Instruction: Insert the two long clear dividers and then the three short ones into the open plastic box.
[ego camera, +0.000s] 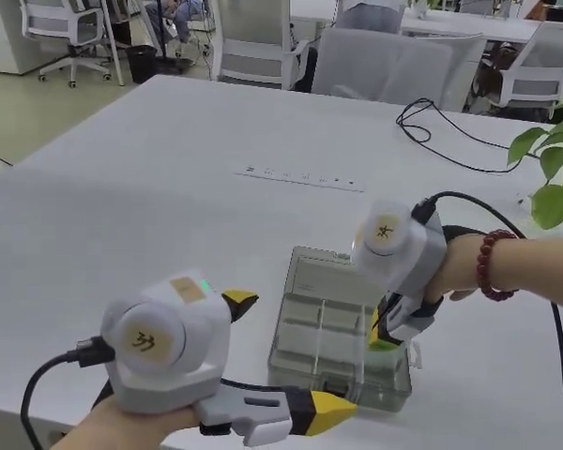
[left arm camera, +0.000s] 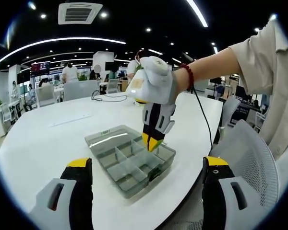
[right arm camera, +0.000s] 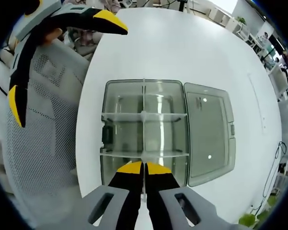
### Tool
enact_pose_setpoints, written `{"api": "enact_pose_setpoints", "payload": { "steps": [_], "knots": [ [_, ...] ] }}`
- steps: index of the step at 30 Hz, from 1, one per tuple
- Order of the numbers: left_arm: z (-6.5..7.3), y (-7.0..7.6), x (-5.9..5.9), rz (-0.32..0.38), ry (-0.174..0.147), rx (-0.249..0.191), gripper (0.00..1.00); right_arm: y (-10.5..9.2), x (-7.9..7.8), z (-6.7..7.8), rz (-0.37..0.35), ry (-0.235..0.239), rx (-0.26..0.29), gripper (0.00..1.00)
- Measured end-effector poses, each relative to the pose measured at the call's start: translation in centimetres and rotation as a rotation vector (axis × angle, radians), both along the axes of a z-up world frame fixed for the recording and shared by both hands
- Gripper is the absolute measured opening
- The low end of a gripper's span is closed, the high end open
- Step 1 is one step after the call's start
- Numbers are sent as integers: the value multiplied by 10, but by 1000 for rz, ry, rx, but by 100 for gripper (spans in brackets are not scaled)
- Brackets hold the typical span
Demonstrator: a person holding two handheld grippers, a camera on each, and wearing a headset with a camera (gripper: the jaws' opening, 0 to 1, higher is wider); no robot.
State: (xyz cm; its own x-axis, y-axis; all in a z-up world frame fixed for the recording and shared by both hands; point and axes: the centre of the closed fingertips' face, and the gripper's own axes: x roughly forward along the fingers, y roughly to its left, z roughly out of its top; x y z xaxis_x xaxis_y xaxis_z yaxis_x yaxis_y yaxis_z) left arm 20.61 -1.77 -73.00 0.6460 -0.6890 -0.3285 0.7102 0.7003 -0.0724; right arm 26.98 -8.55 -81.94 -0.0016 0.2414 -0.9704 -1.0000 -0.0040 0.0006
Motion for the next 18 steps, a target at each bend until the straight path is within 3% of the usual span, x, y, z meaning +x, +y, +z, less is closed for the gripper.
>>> {"api": "enact_pose_setpoints", "payload": {
  "steps": [14,18],
  "knots": [
    [-1,1,1,3,-1,10,96,-1,0,-18,-31,24,-18,2],
    [-1,1,2,5,0,14,96,-1,0,-17,-29,25,-17,2]
  ]
}}
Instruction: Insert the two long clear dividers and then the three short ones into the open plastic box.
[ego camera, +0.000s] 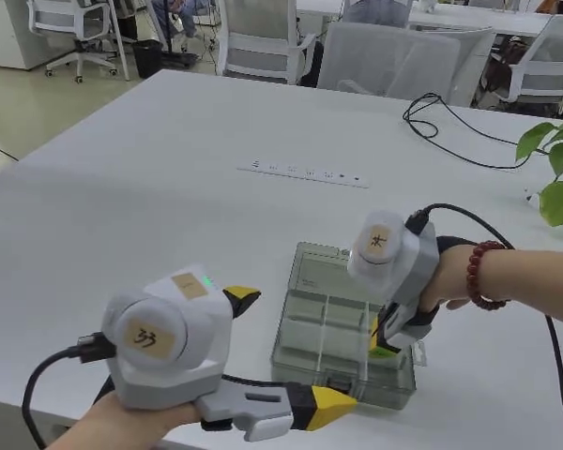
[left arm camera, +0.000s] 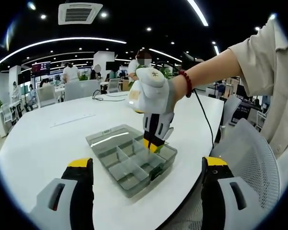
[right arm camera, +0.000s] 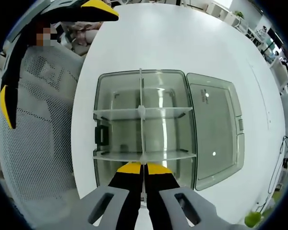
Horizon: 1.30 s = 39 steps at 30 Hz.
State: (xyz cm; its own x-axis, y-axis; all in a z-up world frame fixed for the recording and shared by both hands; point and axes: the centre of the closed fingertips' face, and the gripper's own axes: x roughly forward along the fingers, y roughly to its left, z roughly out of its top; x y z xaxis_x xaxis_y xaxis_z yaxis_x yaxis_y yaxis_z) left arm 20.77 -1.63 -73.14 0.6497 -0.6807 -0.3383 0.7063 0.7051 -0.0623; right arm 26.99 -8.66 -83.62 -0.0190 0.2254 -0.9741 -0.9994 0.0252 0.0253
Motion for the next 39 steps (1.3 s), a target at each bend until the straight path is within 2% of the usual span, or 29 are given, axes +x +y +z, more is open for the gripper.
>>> {"api": "enact_pose_setpoints", "payload": {
  "steps": [5,8,16,19,24,26,30,35,39],
  "knots": [
    [-1,0,0,0,3,6,95,0,0,0,-46,7,10,3],
    [-1,1,1,4,1,13,94,0,0,-1,-16,-8,27,3],
    [-3,1,2,-5,8,33,93,1,3,5,-55,-24,85,8],
    [-4,3,5,-7,12,46,92,1,4,11,-88,-33,122,12],
    [1,9,8,1,13,41,92,1,3,24,-163,-49,197,19],
    [1,10,9,3,19,44,92,0,5,30,-196,-70,230,21],
    [2,13,11,8,21,57,92,-2,1,44,-253,-74,309,24],
    [3,16,9,0,27,78,94,-8,-5,59,-320,-96,389,33],
    [5,15,6,-15,35,77,97,-14,-11,68,-377,-116,453,39]
  ]
}}
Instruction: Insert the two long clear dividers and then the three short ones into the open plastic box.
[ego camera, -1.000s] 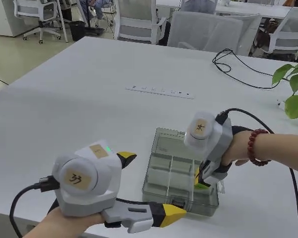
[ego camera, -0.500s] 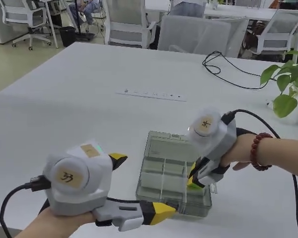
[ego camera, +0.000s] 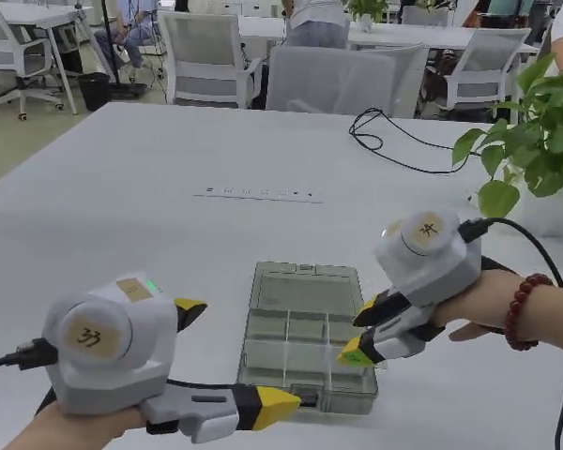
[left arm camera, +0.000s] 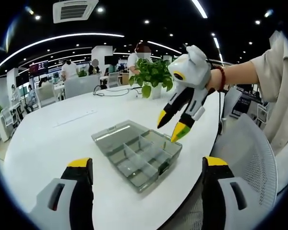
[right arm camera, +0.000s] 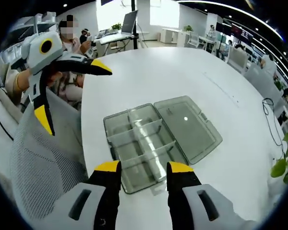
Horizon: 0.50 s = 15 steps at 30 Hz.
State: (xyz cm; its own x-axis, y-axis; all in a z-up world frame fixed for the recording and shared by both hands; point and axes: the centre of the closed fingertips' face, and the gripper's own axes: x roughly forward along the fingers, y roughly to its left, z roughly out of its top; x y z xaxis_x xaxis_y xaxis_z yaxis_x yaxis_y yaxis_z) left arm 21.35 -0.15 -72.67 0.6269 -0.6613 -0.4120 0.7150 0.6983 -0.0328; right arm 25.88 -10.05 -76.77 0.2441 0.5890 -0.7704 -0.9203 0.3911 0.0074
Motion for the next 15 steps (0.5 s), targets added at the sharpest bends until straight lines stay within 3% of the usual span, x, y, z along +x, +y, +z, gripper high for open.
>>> {"api": "enact_pose_setpoints", "payload": {
  "steps": [6,15],
  "knots": [
    [3,1,-1,10,-12,1,98,-12,-11,10,-52,-57,62,48],
    [11,3,-1,33,-37,-10,100,-18,-21,25,-190,-80,206,73]
  ]
}}
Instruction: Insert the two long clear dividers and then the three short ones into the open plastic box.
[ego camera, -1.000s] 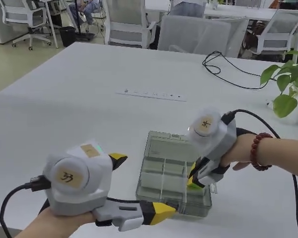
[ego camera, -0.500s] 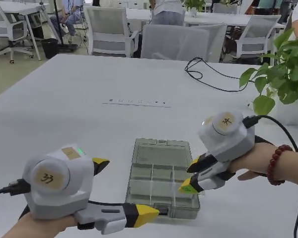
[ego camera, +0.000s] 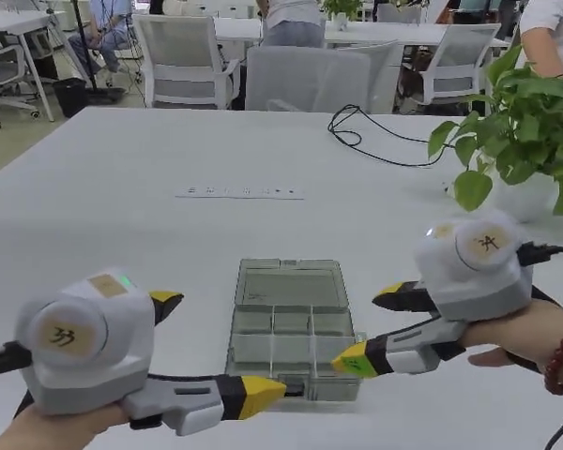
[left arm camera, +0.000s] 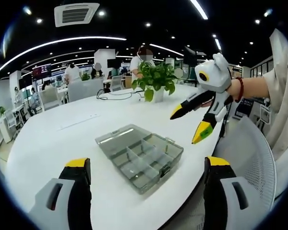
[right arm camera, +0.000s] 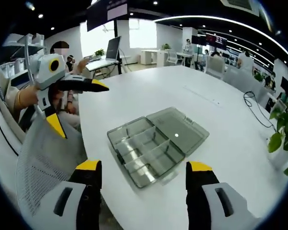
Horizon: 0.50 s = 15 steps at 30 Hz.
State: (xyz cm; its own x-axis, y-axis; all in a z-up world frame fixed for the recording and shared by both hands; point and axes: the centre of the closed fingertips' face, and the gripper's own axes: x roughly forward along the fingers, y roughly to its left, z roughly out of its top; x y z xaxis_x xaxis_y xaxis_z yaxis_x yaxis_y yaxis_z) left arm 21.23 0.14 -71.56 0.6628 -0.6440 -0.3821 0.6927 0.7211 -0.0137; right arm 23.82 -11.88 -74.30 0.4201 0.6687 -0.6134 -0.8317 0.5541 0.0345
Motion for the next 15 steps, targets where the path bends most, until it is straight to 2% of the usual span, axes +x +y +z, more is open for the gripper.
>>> {"api": "enact_pose_setpoints", "payload": {
  "steps": [8,13,15],
  "knots": [
    [3,3,-3,11,-3,2,100,-5,-5,3,-80,-9,65,92],
    [1,6,-4,24,3,16,100,-6,-8,5,-104,-45,91,100],
    [0,9,-4,34,3,25,100,-6,-10,4,-109,-48,108,100]
  ]
}}
